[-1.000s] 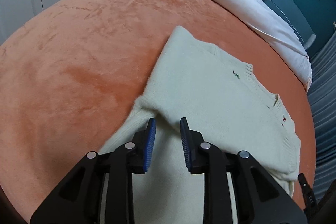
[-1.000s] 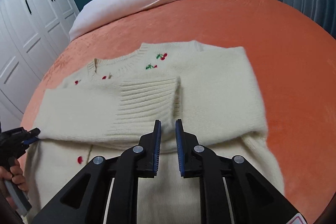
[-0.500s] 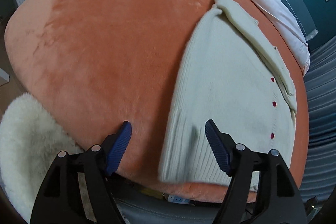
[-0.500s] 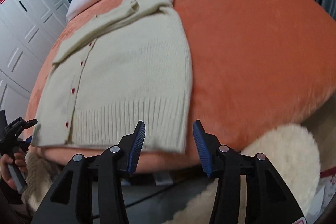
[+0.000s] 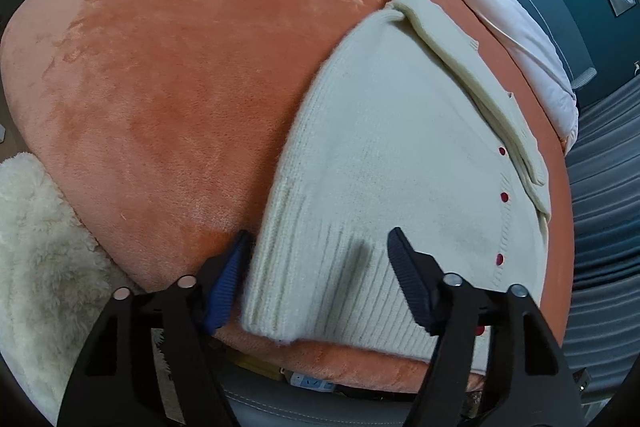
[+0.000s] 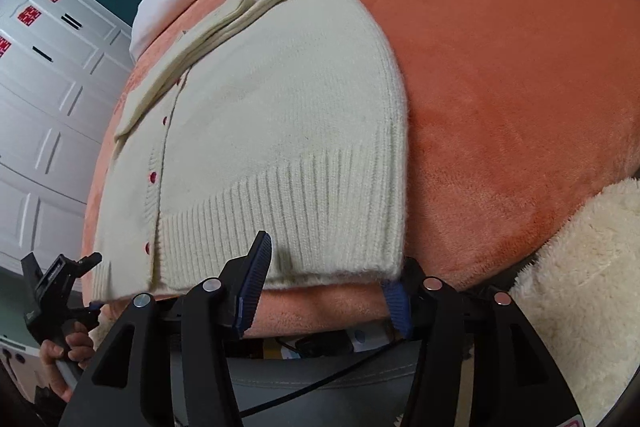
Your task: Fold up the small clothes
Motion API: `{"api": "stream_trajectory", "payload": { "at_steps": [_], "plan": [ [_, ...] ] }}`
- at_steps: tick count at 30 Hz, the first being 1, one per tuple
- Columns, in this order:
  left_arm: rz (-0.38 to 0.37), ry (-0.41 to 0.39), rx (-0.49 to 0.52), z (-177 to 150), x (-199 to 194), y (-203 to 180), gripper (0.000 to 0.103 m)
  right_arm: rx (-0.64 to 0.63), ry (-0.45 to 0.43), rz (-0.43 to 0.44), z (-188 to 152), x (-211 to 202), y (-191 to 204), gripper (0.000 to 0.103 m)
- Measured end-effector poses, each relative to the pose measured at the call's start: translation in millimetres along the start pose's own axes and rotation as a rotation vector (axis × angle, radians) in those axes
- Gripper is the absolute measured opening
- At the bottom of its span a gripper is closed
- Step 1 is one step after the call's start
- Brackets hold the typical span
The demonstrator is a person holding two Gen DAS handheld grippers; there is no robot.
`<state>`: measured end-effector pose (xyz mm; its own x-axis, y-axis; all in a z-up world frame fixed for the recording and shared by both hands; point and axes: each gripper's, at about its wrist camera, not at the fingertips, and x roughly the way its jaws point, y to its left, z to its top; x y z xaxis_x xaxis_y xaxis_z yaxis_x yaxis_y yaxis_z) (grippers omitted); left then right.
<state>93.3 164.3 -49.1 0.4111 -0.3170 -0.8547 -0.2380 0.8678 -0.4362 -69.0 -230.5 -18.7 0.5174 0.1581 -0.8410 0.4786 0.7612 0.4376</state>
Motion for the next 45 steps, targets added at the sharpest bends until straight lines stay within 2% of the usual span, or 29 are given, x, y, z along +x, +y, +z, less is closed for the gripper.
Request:
{"api": "stream_trajectory", "payload": {
  "at_steps": [1, 2, 4, 5, 12, 16, 19, 21, 25, 27, 29, 31, 33, 36, 38, 40, 41, 43, 45],
  "plan": [
    [-0.007, 0.004, -0.002, 1, 0, -1, 0.046, -0.005, -0.009, 0.002, 1, 0, 2, 0.022],
    [-0.021, 0.012, -0.007, 1, 0, -1, 0.03, -0.013, -0.015, 0.004, 2, 0, 4, 0.014],
    [-0.045, 0.039, -0.025, 2, 0, -1, 0.014, -0.023, -0.046, 0.019, 2, -6, 6, 0.009],
    [-0.051, 0.041, -0.03, 2, -3, 0, 0.012, -0.032, -0.063, 0.024, 1, -11, 6, 0.009],
    [-0.104, -0.001, 0.059, -1, -47, -11, 0.009, -0.151, -0.174, 0.054, 5, -60, 27, 0.006],
    [-0.12, 0.012, 0.122, -10, -77, -11, 0.009, -0.271, -0.186, 0.041, 2, -89, 35, 0.006],
    [-0.1, 0.048, 0.181, -30, -93, -4, 0.009, -0.35, -0.149, 0.028, -7, -104, 34, 0.006],
    [-0.075, 0.099, 0.226, -50, -102, 1, 0.009, -0.4, -0.107, 0.017, -19, -114, 28, 0.006],
    [-0.028, 0.198, 0.328, -98, -127, 16, 0.008, -0.474, 0.01, 0.011, -62, -132, 20, 0.006],
    [-0.015, 0.234, 0.337, -113, -142, 24, 0.008, -0.497, 0.059, 0.013, -87, -147, 15, 0.006],
    [-0.008, 0.231, 0.324, -113, -156, 28, 0.008, -0.487, 0.092, 0.032, -106, -161, 13, 0.006],
    [-0.028, 0.173, 0.3, -97, -171, 21, 0.008, -0.459, 0.098, 0.057, -114, -175, 18, 0.006],
    [-0.098, 0.086, 0.262, -67, -183, 7, 0.008, -0.439, 0.053, 0.105, -103, -190, 28, 0.006],
    [-0.207, -0.056, 0.272, -10, -184, -28, 0.009, -0.487, -0.103, 0.148, -54, -203, 53, 0.006],
    [-0.23, -0.162, 0.31, 31, -167, -54, 0.009, -0.472, -0.226, 0.181, -6, -197, 61, 0.006],
    [-0.192, -0.232, 0.324, 59, -138, -74, 0.009, -0.404, -0.319, 0.242, 49, -173, 63, 0.007],
    [-0.171, -0.229, 0.309, 74, -116, -80, 0.01, -0.372, -0.339, 0.253, 72, -156, 64, 0.007],
    [-0.153, -0.153, 0.246, 95, -67, -82, 0.015, -0.263, -0.373, 0.259, 110, -116, 57, 0.015],
    [-0.079, -0.098, 0.179, 108, -27, -75, 0.021, -0.144, -0.391, 0.208, 131, -84, 49, 0.017]
  ]
}}
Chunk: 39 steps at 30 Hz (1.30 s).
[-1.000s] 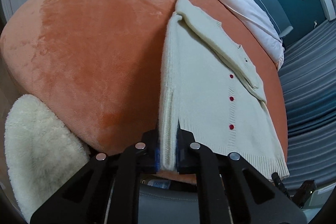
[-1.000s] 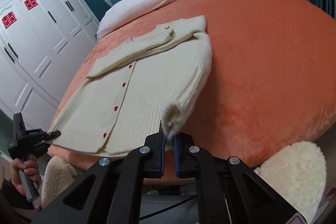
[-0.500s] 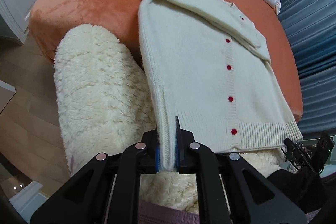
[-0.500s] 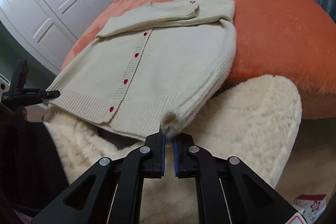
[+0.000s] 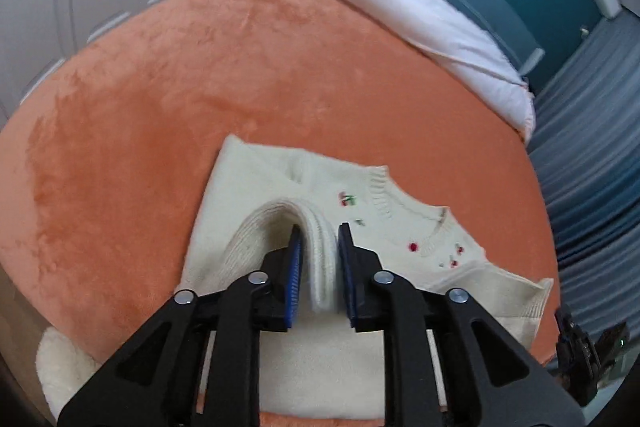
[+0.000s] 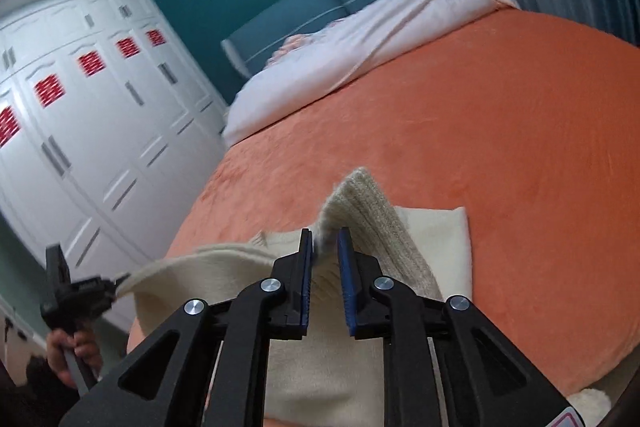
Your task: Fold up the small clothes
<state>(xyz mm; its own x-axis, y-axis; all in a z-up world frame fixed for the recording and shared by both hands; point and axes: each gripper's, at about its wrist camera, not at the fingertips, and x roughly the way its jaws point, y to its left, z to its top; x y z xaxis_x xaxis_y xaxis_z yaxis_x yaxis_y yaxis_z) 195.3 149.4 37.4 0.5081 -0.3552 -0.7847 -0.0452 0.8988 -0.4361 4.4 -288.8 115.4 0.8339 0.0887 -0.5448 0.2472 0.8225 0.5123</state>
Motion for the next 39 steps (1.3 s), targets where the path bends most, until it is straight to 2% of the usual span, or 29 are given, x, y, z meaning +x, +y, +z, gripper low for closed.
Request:
{"api": "stream_trajectory", "payload": {
  "at_steps": [2, 3, 4, 5, 6, 7, 10, 12, 14, 16, 17, 18, 19, 20, 21, 23, 25, 27, 29, 30, 32, 34, 35, 36, 37, 38, 39],
  "plan": [
    [0.083, -0.024, 0.015, -5, 8, 7, 0.022, 0.079, -0.025, -0.048, -5, 10, -10, 0.017],
    [0.083, -0.049, 0.024, -13, 3, 9, 0.034, 0.097, -0.041, -0.061, -10, 7, -12, 0.019],
    [0.076, -0.07, 0.029, -18, -2, 12, 0.044, 0.108, -0.053, -0.071, -17, 2, -12, 0.029],
    [0.076, -0.09, 0.036, -24, -6, 15, 0.06, 0.109, -0.057, -0.082, -24, -3, -13, 0.038],
    [0.077, -0.106, 0.047, -31, -11, 22, 0.064, 0.098, -0.053, -0.101, -33, -8, -13, 0.053],
    [0.08, -0.109, 0.062, -34, -11, 24, 0.065, 0.072, -0.04, -0.122, -40, -11, -14, 0.056],
    [0.096, -0.037, 0.088, -26, 13, 28, 0.065, -0.022, 0.045, -0.194, -52, 0, -19, 0.056],
    [0.075, 0.017, 0.058, -19, 27, 27, 0.064, -0.021, 0.081, -0.212, -51, 14, -29, 0.056],
    [0.059, 0.046, 0.028, -16, 40, 25, 0.064, -0.007, 0.131, -0.217, -48, 37, -35, 0.063],
    [0.063, 0.075, 0.061, -15, 54, 18, 0.057, -0.015, 0.177, -0.26, -46, 61, -41, 0.063],
    [0.073, 0.101, 0.091, -16, 62, 15, 0.044, -0.024, 0.206, -0.269, -47, 72, -43, 0.063],
    [0.089, 0.13, 0.119, -17, 68, 13, 0.018, -0.032, 0.243, -0.276, -48, 83, -44, 0.055],
    [0.085, 0.146, 0.133, -17, 70, 13, 0.008, -0.039, 0.268, -0.273, -50, 89, -44, 0.033],
    [0.069, 0.143, 0.125, -16, 67, 13, 0.007, -0.046, 0.287, -0.263, -51, 93, -42, 0.018],
    [0.043, 0.118, 0.108, -13, 56, 12, 0.007, -0.054, 0.299, -0.249, -51, 93, -40, 0.009],
    [-0.017, 0.058, 0.095, -3, 30, 4, 0.006, -0.073, 0.232, -0.197, -43, 77, -27, 0.008],
    [-0.074, -0.009, 0.093, 13, 3, -7, 0.006, -0.093, 0.131, -0.145, -23, 50, -8, 0.008],
    [-0.078, -0.069, 0.096, 30, -11, -18, 0.006, -0.111, 0.032, -0.109, 0, 26, 8, 0.007],
    [-0.043, -0.083, 0.1, 45, -2, -22, 0.007, -0.119, -0.025, -0.108, 16, 19, 14, 0.007],
    [-0.013, -0.068, 0.103, 49, 13, -21, 0.008, -0.113, -0.027, -0.123, 21, 24, 9, 0.008],
    [0.05, 0.021, 0.107, 48, 58, -14, 0.011, -0.108, 0.024, -0.19, 17, 53, -12, 0.008],
    [0.172, 0.137, 0.099, 35, 99, -1, 0.011, -0.031, 0.209, -0.263, -4, 106, -50, 0.008],
    [0.198, 0.144, 0.092, 27, 102, 3, 0.012, 0.004, 0.289, -0.299, -16, 125, -64, 0.008],
    [0.183, 0.104, 0.082, 23, 92, 4, 0.014, 0.023, 0.325, -0.327, -26, 131, -71, 0.008],
    [0.165, 0.067, 0.076, 19, 78, 4, 0.016, 0.013, 0.285, -0.32, -29, 122, -66, 0.01],
    [0.163, 0.047, 0.073, 15, 63, 3, 0.028, -0.021, 0.229, -0.316, -29, 106, -55, 0.012],
    [0.158, 0.022, 0.073, 10, 46, 3, 0.035, -0.062, 0.182, -0.327, -29, 88, -42, 0.015]
  ]
}}
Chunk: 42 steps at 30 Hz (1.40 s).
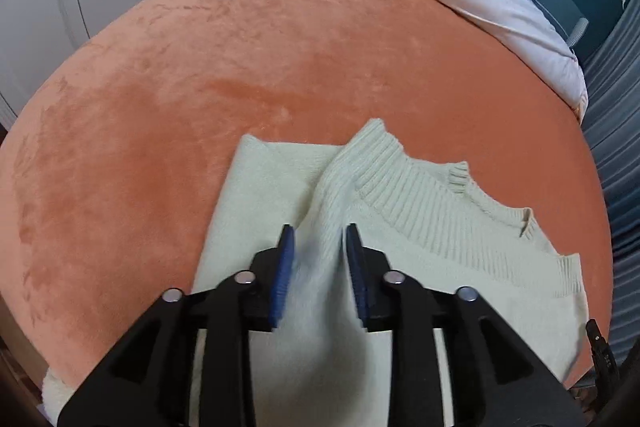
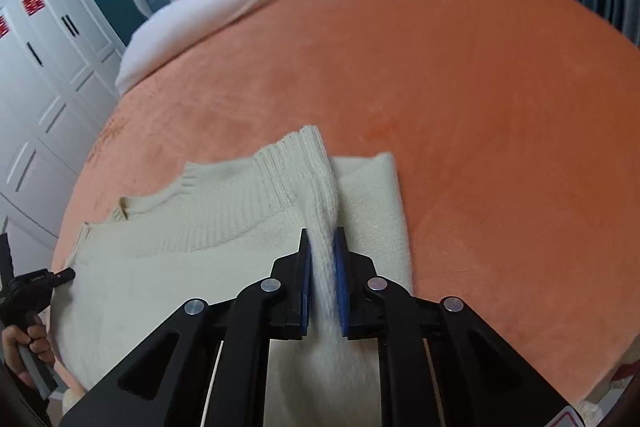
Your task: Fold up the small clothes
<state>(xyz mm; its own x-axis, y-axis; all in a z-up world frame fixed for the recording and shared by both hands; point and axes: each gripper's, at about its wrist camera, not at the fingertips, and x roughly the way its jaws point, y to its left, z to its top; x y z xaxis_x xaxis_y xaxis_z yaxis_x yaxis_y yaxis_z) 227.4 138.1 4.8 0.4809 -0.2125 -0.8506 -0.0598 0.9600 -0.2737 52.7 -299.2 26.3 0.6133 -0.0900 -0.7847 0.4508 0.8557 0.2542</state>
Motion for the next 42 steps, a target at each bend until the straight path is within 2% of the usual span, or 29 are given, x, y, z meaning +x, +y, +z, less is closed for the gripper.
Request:
{"api": "stream_trajectory", "payload": {
  "at_steps": [1, 3, 6, 8, 10, 12, 14, 15, 17, 20, 21, 22, 23, 24, 25, 26, 27, 28, 29, 30, 32, 34, 35, 36, 37, 38, 39, 42],
  "plan": [
    [-0.015, -0.028, 0.001, -7, -17, 0, 0.038, -0.018, -0.037, -0.014, -4, -18, 6, 0.015],
    [-0.031, -0.04, 0.02, -26, -42, -2, 0.046, -0.049, -0.065, 0.032, -18, -47, 16, 0.016],
    [-0.079, 0.0, 0.034, -59, -56, -12, 0.046, -0.131, -0.015, 0.09, -53, -65, 45, 0.016],
    [-0.081, 0.028, 0.048, -81, -54, -23, 0.046, -0.147, 0.026, 0.168, -75, -67, 69, 0.016],
    [-0.053, 0.073, 0.078, -98, -43, -32, 0.046, -0.192, 0.068, 0.247, -94, -64, 95, 0.015],
    [0.02, 0.09, 0.093, -107, -29, -29, 0.046, -0.285, 0.104, 0.287, -111, -54, 125, 0.014],
    [0.053, 0.109, 0.054, -110, -22, -12, 0.044, -0.357, 0.118, 0.23, -116, -41, 134, 0.006],
    [0.041, 0.11, 0.029, -110, -22, -1, 0.04, -0.352, 0.114, 0.173, -115, -33, 125, 0.006],
    [0.027, 0.111, 0.033, -111, -24, 12, 0.032, -0.251, 0.115, 0.08, -109, -28, 91, 0.006],
    [0.033, 0.105, 0.074, -116, -25, 12, 0.032, -0.072, 0.132, -0.072, -99, -24, 14, 0.0],
    [0.047, 0.099, 0.085, -118, -25, 10, 0.033, -0.033, 0.147, -0.078, -100, -22, -6, 0.0],
    [0.061, 0.098, 0.091, -119, -25, 6, 0.033, 0.019, 0.155, -0.028, -102, -24, -21, 0.0],
    [0.066, 0.101, 0.086, -119, -26, 4, 0.036, 0.056, 0.164, 0.003, -101, -26, -27, 0.0],
    [0.055, 0.106, 0.067, -119, -31, 2, 0.042, 0.054, 0.162, -0.002, -99, -31, -25, 0.0],
    [0.038, 0.101, 0.041, -118, -35, 3, 0.045, 0.036, 0.144, -0.02, -96, -38, -20, 0.009],
    [0.025, 0.076, 0.009, -117, -43, 6, 0.052, 0.032, 0.114, -0.035, -94, -46, -17, 0.015],
    [0.023, 0.032, -0.025, -116, -53, 10, 0.064, 0.043, 0.08, -0.037, -92, -55, -15, 0.021],
    [0.037, -0.01, -0.053, -116, -60, 16, 0.07, 0.059, 0.052, -0.022, -91, -63, -15, 0.031],
    [0.052, -0.053, -0.087, -114, -67, 24, 0.075, 0.073, 0.025, -0.026, -90, -68, -18, 0.036],
    [0.059, -0.071, -0.116, -112, -69, 31, 0.076, 0.08, 0.01, -0.043, -89, -70, -22, 0.047],
    [0.06, -0.028, -0.181, -105, -58, 48, 0.077, 0.089, 0.031, -0.067, -89, -62, -30, 0.051],
    [0.019, 0.055, -0.267, -103, -39, 65, 0.077, 0.118, 0.08, -0.062, -93, -48, -34, 0.053],
    [0.004, 0.093, -0.319, -105, -30, 73, 0.07, 0.135, 0.104, -0.048, -94, -39, -37, 0.053],
    [-0.031, 0.132, -0.378, -108, -22, 79, 0.056, 0.153, 0.129, -0.027, -95, -29, -38, 0.053],
    [-0.063, 0.149, -0.432, -110, -20, 84, 0.049, 0.171, 0.152, 0.002, -95, -20, -38, 0.045],
    [-0.109, 0.143, -0.475, -112, -23, 87, 0.023, 0.188, 0.159, 0.021, -95, -17, -39, 0.036],
    [-0.152, 0.14, -0.49, -111, -27, 86, 0.01, 0.211, 0.147, 0.056, -92, -19, -38, 0.011],
    [-0.144, 0.087, -0.464, -108, -55, 79, 0.008, 0.264, 0.029, 0.178, -73, -52, -34, 0.009]
  ]
}}
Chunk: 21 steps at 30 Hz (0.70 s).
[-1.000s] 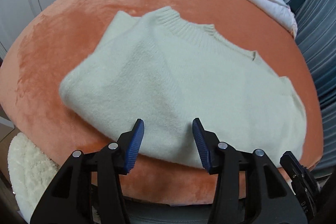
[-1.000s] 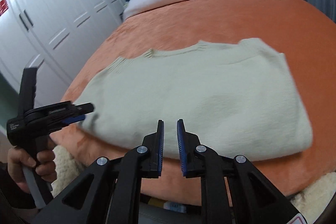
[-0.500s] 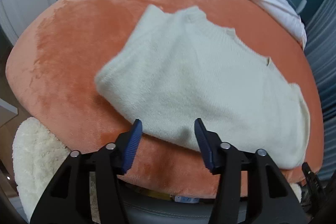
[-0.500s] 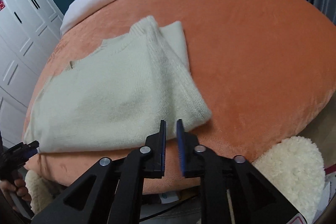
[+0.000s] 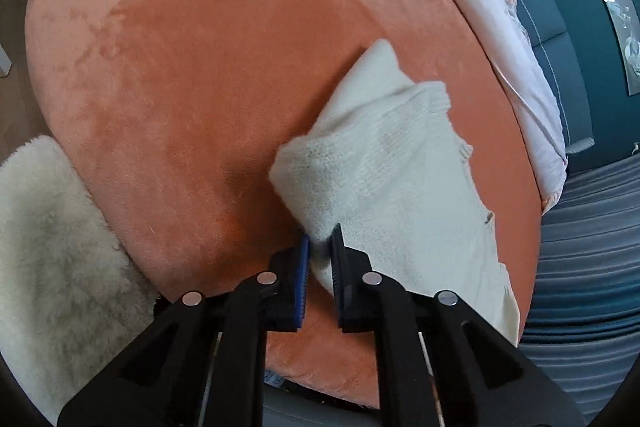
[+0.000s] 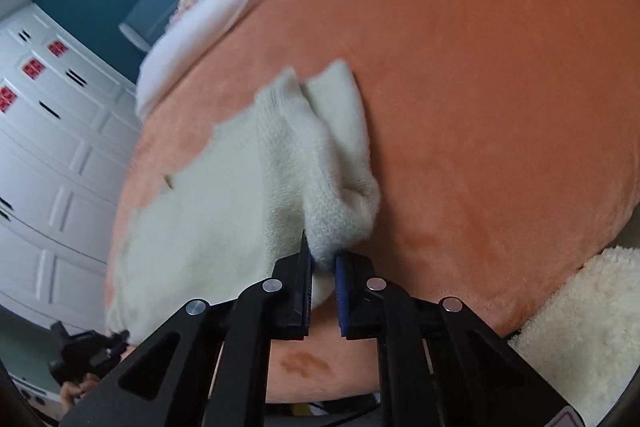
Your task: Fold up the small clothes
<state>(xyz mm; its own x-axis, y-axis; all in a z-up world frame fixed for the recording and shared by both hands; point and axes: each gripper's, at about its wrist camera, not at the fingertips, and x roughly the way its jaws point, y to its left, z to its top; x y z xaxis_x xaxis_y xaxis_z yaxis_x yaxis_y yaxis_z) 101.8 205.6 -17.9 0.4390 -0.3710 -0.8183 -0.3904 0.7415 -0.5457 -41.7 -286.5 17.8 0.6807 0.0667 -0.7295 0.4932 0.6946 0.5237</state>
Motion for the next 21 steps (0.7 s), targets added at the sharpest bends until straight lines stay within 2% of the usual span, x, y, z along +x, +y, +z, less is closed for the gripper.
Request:
{"api": "stream_trajectory", "payload": {
  "at_steps": [2, 3, 5, 6, 7, 8, 9, 10, 11, 12, 13, 14, 16, 18, 19, 20, 21],
  "plan": [
    [0.051, -0.02, 0.032, -6, -10, 1, 0.0, -0.031, -0.054, 0.028, 9, -25, 9, 0.008],
    [0.109, -0.03, 0.05, -8, -9, 5, 0.0, -0.058, -0.063, 0.017, 9, -32, 10, 0.008],
    [0.196, -0.004, 0.059, -8, 5, 24, 0.0, -0.087, -0.013, -0.048, 1, -20, 2, 0.008],
    [0.21, 0.047, 0.032, -10, 14, 36, 0.0, -0.088, 0.044, -0.104, -9, -2, -8, 0.008],
    [0.194, 0.068, 0.005, -11, 15, 42, 0.0, -0.088, 0.127, -0.159, -20, 20, -18, 0.009],
    [0.176, 0.046, 0.001, -12, 7, 42, 0.0, -0.08, 0.188, -0.189, -29, 34, -24, 0.009],
    [0.169, -0.004, 0.044, -12, -5, 33, 0.0, -0.073, 0.177, -0.196, -31, 32, -23, 0.01],
    [0.162, -0.056, 0.115, -12, -17, 20, 0.002, -0.081, 0.138, -0.206, -29, 23, -16, 0.017],
    [0.155, -0.093, 0.184, -11, -25, 5, 0.017, -0.099, 0.09, -0.222, -25, 12, -8, 0.019],
    [0.15, -0.128, 0.253, -8, -31, -12, 0.03, -0.119, 0.055, -0.235, -23, 2, 0, 0.028],
    [0.147, -0.15, 0.304, -6, -34, -25, 0.061, -0.144, 0.026, -0.235, -18, -4, 7, 0.037],
    [0.142, -0.168, 0.348, -4, -33, -37, 0.075, -0.171, 0.002, -0.228, -13, -7, 14, 0.04],
    [0.129, -0.154, 0.424, 2, -16, -55, 0.075, -0.213, -0.015, -0.225, -1, -5, 21, 0.054],
    [0.166, -0.121, 0.444, 11, 7, -55, 0.075, -0.216, 0.009, -0.224, 6, 7, 22, 0.058],
    [0.188, -0.107, 0.431, 13, 19, -56, 0.072, -0.216, 0.023, -0.218, 7, 16, 26, 0.06],
    [0.206, -0.093, 0.408, 15, 27, -53, 0.049, -0.222, 0.023, -0.218, 8, 21, 27, 0.061],
    [0.215, -0.059, 0.373, 17, 34, -48, 0.038, -0.241, 0.026, -0.222, 8, 29, 28, 0.061]
  ]
}}
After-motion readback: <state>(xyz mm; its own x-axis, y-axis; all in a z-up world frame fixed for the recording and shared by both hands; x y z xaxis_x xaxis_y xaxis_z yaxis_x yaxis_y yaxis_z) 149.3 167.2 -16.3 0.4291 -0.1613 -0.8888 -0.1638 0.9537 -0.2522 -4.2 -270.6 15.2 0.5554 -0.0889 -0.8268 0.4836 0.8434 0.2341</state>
